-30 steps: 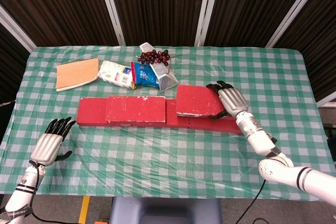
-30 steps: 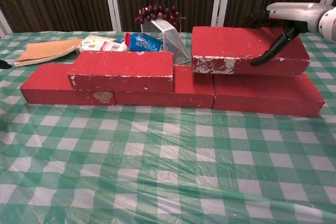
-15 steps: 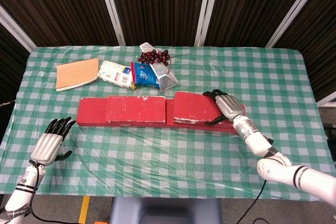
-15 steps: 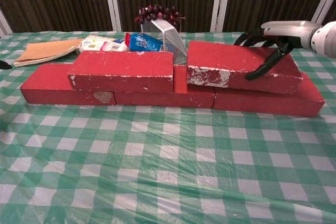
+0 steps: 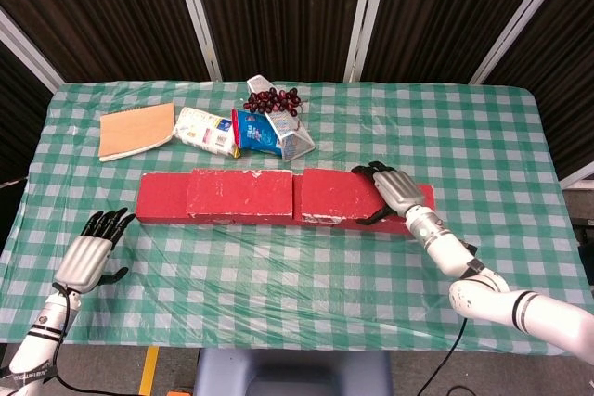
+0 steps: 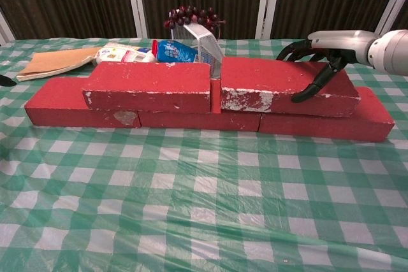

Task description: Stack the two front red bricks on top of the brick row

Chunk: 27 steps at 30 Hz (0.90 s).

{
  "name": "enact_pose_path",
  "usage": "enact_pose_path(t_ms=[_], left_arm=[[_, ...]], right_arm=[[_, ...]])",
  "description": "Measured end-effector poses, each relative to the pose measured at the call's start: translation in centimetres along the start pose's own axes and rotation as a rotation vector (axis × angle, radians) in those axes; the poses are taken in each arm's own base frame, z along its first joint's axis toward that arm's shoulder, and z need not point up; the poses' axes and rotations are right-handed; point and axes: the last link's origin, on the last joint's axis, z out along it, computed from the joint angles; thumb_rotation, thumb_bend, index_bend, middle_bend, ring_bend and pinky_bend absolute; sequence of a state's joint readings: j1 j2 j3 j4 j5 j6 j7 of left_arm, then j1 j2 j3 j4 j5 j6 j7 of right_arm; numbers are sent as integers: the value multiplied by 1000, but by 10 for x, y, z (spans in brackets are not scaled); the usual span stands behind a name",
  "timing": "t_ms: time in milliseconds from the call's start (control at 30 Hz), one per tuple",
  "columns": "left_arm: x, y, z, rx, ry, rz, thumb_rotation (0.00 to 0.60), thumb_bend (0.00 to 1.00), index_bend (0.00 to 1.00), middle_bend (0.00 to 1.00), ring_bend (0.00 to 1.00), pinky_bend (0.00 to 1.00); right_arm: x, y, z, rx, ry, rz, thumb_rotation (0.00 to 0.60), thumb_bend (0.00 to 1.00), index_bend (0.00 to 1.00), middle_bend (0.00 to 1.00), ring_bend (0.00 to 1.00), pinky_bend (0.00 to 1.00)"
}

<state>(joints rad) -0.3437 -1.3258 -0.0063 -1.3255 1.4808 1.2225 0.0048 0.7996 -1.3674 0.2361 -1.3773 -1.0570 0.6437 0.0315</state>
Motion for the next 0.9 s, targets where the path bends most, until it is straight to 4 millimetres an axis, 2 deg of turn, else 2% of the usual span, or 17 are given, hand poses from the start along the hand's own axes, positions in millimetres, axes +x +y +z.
enact_pose_path(t_ms=[367,533,733,900], left_arm=[[-2,1,0,-2,-15,2,600,230,0,0,0,55],[-2,2,0,-3,-14,1,600,230,0,0,0,55],[-2,2,0,-5,-16,0,600,231,0,0,0,55],[-2,2,0,-7,-14,0,600,230,0,0,0,55]], right_arm=[[-1,-2,3,3,8,3,600,134,273,355,168,287],[-3,-2,5,0,2,-2,600,133,165,278,111,281],[-6,-3,6,-2,-14,-7,600,134,17,170,31,230],[-6,-5,6,1,-13,-7,600,133,0,126,1,210]])
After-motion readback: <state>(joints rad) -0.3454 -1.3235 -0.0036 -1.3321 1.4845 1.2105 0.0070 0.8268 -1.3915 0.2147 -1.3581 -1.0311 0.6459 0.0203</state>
